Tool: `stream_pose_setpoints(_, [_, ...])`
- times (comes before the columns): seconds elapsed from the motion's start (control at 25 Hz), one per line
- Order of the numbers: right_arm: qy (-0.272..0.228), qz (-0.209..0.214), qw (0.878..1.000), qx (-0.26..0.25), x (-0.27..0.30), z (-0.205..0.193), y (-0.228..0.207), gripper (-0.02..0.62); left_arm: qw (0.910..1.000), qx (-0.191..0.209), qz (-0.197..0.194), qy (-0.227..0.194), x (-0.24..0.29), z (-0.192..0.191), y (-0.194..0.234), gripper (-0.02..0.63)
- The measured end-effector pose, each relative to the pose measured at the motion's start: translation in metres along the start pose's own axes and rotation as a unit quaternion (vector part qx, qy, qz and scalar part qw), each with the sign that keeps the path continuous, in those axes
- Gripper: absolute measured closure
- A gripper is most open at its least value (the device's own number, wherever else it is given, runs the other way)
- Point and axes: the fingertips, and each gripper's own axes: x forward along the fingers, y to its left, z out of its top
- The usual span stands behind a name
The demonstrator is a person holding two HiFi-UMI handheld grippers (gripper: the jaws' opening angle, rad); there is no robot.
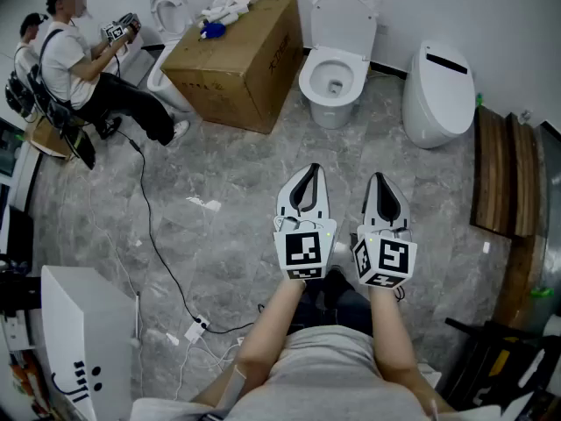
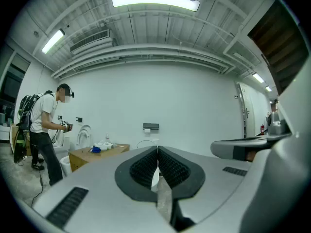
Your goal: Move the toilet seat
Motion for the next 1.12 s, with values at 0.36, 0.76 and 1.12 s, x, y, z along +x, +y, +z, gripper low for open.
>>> stream_pose_setpoints(0.36, [0.001, -0.002, 1.0, 0.003, -0.001, -0.002, 0.001, 0.58, 0.9999, 0.009, -0.006, -0.003, -0.002, 0.003, -0.006, 0.589])
stream_pose_setpoints(0.76, [0.014, -0.004, 1.0, 0.011, 0.005, -0.006, -0.009, 0.578, 1.0, 0.003, 0.004, 0.004, 0.008, 0.001, -0.01, 0.589])
stream_pose_setpoints(1.12, [0.021, 0.016, 1.0, 0.013, 0.018, -0.01, -0.037, 0.578, 0.9996, -0.003, 0.026, 0.012, 0.026, -0.006, -0.029, 0.589])
